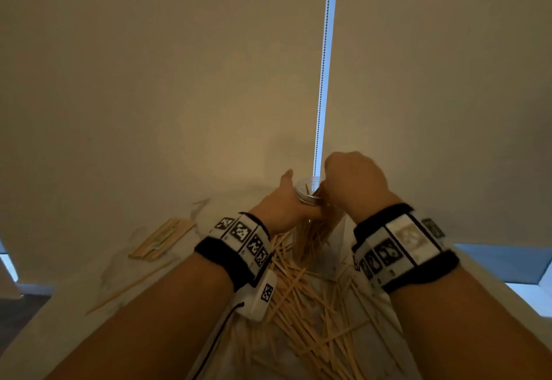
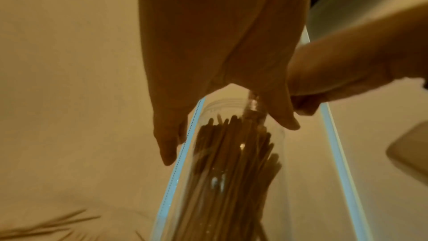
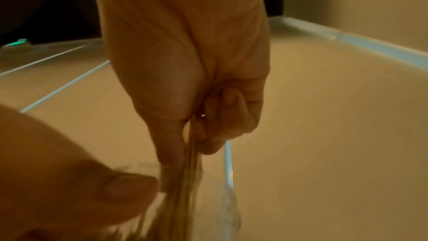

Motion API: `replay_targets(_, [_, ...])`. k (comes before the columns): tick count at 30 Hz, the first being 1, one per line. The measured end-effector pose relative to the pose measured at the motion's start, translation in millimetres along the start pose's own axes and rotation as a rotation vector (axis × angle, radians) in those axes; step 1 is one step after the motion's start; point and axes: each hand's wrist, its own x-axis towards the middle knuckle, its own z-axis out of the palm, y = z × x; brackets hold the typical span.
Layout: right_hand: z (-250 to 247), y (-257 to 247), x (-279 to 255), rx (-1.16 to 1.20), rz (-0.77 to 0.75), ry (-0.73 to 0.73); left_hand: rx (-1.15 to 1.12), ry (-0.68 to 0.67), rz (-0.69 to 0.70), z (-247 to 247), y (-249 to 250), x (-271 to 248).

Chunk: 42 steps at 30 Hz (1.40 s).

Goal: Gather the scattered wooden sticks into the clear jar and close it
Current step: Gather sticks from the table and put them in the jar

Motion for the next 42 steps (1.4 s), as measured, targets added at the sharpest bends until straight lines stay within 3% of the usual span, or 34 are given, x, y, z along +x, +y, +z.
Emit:
replay_targets(2, [9, -8, 13, -0.087, -0.104, -0.124, 0.11, -0.002, 0.032, 3, -11, 14])
replay_targets(5, [15, -6, 31, -0.108, -0.13, -0.229, 0.108, -0.033, 0.14, 2, -10, 9])
replay_targets(7, [14, -4, 38, -0.058, -0.112, -0.219, 0.097, -0.021, 0.103, 3, -15, 11])
replay_targets(11, [7, -1, 40, 0.181, -0.047, -0.055, 0.164, 0.016, 0.032, 4, -39, 37])
replay_targets(16, [13, -4, 34, 0.066, -0.111, -0.328, 0.174, -0.001, 0.068, 8, -49, 55])
replay_targets(21, [12, -3, 30, 0.161, -0.121, -0.301, 0.195, 0.029, 0.054, 14, -73, 85])
replay_targets(26, [6, -3, 31, 0.2, -0.136, -0.369, 0.225, 0.05, 0.046, 9, -51, 57])
replay_targets(32, [4, 1, 29, -0.14, -0.15, -0.36, 0.173, 0.017, 0.053, 5, -25, 21])
replay_targets(35, [1, 4, 20, 0.03, -0.18, -0.398, 0.155, 0.008, 0.092, 4, -17, 10])
replay_targets(38, [-7, 6, 6, 0.214, -0.178, -0.29, 0.219, -0.045, 0.1, 2, -6, -8])
replay_targets(42, [-19, 5, -21, 0.223, -0.183, 0.011, 0.593, -0.057, -0.109, -9, 1, -48])
